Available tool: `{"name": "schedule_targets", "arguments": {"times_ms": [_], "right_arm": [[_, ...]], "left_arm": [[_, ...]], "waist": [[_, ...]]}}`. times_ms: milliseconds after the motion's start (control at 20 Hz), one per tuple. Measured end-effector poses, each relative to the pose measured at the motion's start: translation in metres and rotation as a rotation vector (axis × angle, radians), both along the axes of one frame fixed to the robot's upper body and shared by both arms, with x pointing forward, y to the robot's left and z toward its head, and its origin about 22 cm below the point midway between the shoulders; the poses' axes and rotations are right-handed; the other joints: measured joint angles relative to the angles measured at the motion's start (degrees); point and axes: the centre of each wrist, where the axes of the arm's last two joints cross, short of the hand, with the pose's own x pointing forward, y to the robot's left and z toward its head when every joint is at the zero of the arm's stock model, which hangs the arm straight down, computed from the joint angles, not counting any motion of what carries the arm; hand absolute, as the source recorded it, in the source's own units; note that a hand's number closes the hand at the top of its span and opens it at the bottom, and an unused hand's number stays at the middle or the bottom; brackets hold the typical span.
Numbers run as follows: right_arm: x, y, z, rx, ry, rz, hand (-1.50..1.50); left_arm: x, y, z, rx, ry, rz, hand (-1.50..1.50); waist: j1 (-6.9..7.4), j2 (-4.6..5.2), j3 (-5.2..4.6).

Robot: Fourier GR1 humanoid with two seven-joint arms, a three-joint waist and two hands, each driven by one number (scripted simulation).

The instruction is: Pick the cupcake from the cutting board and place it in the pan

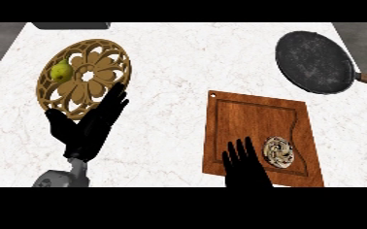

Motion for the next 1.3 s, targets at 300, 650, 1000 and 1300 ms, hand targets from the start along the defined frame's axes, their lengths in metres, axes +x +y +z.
{"name": "schedule_targets", "arguments": {"times_ms": [300,650,1000,1300], "right_arm": [[0.004,-0.007,-0.011,-0.094,-0.065,-0.002,-1.5],[0.016,-0.025,-0.02,-0.155,-0.124,-0.016,-1.5],[0.029,-0.042,-0.025,-0.16,-0.135,-0.021,-1.5],[0.044,-0.058,-0.026,-0.142,-0.142,0.021,1.5]], "left_arm": [[-0.002,-0.006,0.0,-0.002,-0.008,-0.003,0.0],[-0.002,-0.001,0.005,-0.002,-0.002,-0.003,0.0],[-0.003,-0.005,-0.002,0.002,0.003,-0.01,0.0],[-0.001,-0.006,0.0,0.003,-0.003,-0.007,0.0]], "waist": [[0.2,0.1,0.04],[0.22,0.15,0.06],[0.23,0.16,0.05],[0.28,0.17,0.06]]}}
